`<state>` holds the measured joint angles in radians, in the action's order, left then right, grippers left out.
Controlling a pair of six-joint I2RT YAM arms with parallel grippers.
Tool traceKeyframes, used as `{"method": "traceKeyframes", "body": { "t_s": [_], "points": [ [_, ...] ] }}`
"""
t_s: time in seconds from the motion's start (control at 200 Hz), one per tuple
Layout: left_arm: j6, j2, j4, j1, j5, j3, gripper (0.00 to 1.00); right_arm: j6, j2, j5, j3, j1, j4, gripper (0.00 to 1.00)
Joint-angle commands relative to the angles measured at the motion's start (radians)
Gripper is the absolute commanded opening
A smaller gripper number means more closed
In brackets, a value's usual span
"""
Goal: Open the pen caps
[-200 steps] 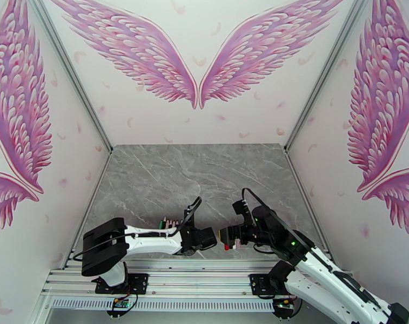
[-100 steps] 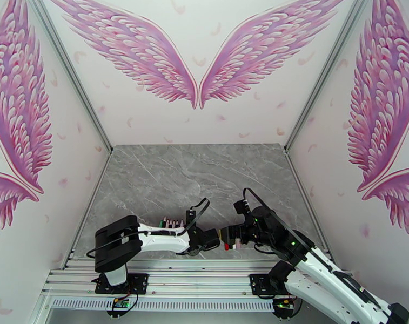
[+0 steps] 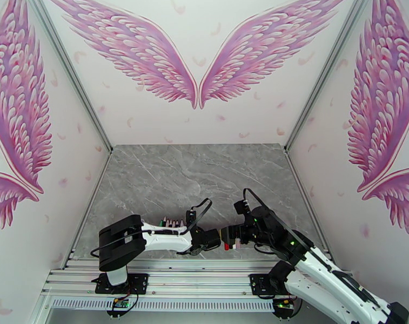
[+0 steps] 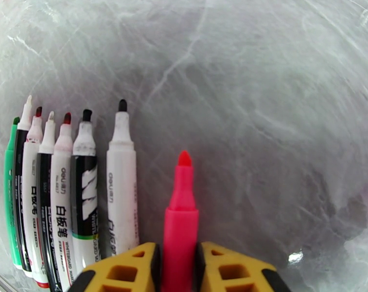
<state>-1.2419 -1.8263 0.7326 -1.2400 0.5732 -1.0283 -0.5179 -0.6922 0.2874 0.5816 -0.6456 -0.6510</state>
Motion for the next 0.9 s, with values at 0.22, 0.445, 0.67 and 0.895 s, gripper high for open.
{"method": "traceKeyframes", "body": {
  "t_s": [0.22,0.445,0.67,0.895],
  "points": [
    [-0.018,-0.004,0.048,0.005,0.044,-0.043,0.28,0.009,-0.006,-0.011,-0.015,-0.007,-0.005,0.99],
    [0.003,-0.011,0.041,0.011,0.033,-0.050,0.25,0.008,-0.006,-0.014,-0.013,-0.007,-0.008,0.99],
    [0.017,-0.016,0.014,0.032,0.002,-0.037,0.25,0.008,-0.007,-0.014,-0.012,-0.008,-0.010,0.99],
    [0.033,-0.022,-0.002,0.047,-0.015,-0.033,0.25,0.007,-0.008,-0.019,-0.012,-0.007,-0.009,0.99]
  ]
}}
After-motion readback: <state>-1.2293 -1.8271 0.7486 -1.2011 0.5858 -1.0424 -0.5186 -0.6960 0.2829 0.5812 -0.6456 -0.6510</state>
